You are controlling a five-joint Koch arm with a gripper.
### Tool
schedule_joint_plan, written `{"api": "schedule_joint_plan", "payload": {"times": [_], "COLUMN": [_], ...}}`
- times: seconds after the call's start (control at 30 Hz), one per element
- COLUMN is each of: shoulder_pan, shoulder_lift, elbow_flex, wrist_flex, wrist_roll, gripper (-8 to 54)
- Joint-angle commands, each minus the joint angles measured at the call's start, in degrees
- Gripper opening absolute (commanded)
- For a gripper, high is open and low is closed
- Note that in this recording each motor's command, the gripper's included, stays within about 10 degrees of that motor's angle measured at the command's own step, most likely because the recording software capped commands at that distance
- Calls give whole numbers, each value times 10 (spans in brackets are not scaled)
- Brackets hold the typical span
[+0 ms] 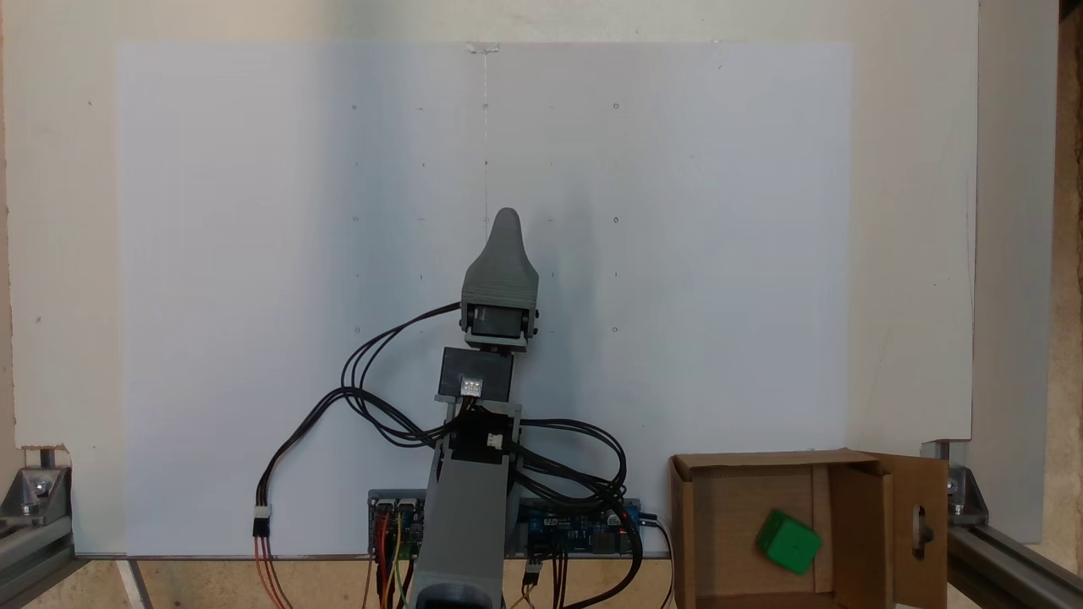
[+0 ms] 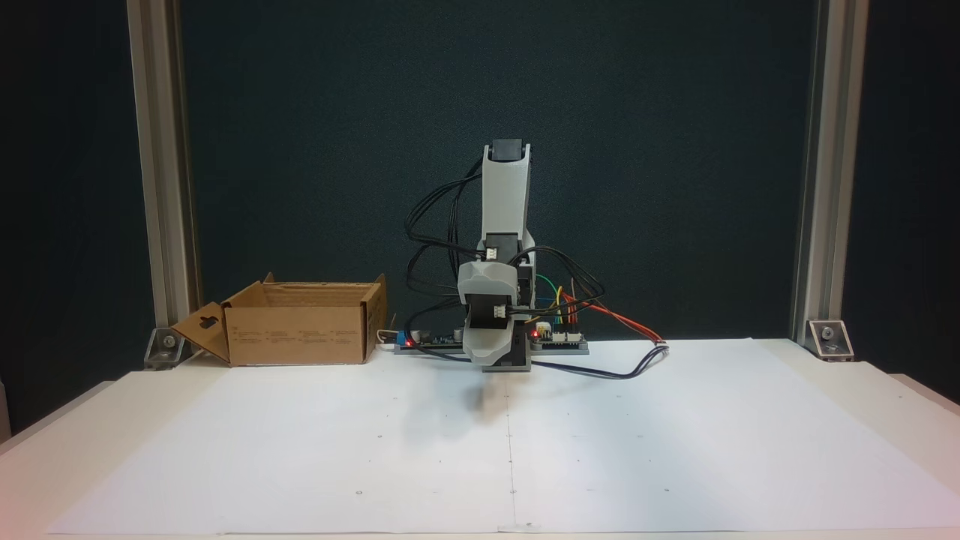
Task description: Grasp a green dice and put it in the bin.
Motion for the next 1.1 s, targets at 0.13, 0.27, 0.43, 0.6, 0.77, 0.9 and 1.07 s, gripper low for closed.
{"api": "schedule_joint_plan", "payload": {"times": [0.13,0.27,0.43,0.6,0.77,0.9,1.07], "shoulder_pan": [-2,-6,-18,-22,-22,-24,-25], "shoulder_lift": [6,7,9,12,12,14,18], "elbow_flex": [25,25,25,25,25,25,25], "wrist_flex": [-30,-30,-31,-31,-31,-31,-31], "wrist_roll": [-24,-23,-23,-23,-23,-22,-22], "gripper": [454,454,454,454,454,453,453]}}
